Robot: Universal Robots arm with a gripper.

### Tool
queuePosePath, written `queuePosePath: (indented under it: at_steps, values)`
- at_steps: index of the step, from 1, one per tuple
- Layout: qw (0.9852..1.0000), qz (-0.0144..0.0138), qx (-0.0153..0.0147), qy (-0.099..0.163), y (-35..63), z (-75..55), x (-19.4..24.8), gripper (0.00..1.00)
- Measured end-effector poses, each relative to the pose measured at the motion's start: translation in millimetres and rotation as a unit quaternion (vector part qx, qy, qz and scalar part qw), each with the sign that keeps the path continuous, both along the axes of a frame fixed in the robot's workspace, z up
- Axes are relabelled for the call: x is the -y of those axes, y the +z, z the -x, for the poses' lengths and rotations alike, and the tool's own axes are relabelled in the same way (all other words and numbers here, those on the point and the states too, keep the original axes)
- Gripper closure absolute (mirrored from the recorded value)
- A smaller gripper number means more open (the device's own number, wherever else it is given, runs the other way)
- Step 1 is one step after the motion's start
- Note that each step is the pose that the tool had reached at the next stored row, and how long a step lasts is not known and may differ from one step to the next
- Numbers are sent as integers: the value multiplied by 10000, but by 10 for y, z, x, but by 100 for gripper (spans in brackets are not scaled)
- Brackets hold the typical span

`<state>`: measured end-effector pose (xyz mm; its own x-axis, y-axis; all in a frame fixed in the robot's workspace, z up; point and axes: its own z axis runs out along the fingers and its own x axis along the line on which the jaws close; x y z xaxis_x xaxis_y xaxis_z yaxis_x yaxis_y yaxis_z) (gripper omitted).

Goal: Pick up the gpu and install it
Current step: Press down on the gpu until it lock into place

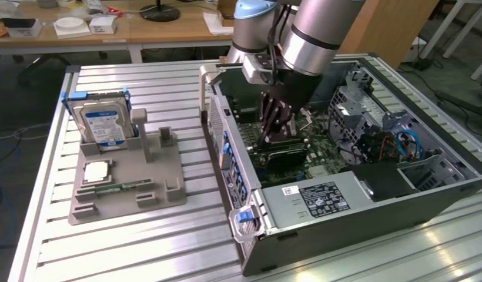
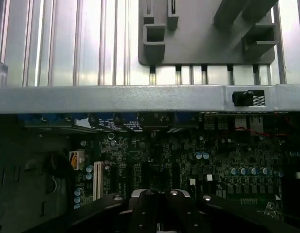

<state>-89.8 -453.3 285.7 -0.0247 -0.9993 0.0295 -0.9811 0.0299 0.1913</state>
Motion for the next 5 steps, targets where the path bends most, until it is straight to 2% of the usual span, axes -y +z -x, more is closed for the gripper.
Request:
queuePosePath:
  at_steps: [5]
  values:
    - [10000, 0, 0, 0, 0, 0, 0, 90]
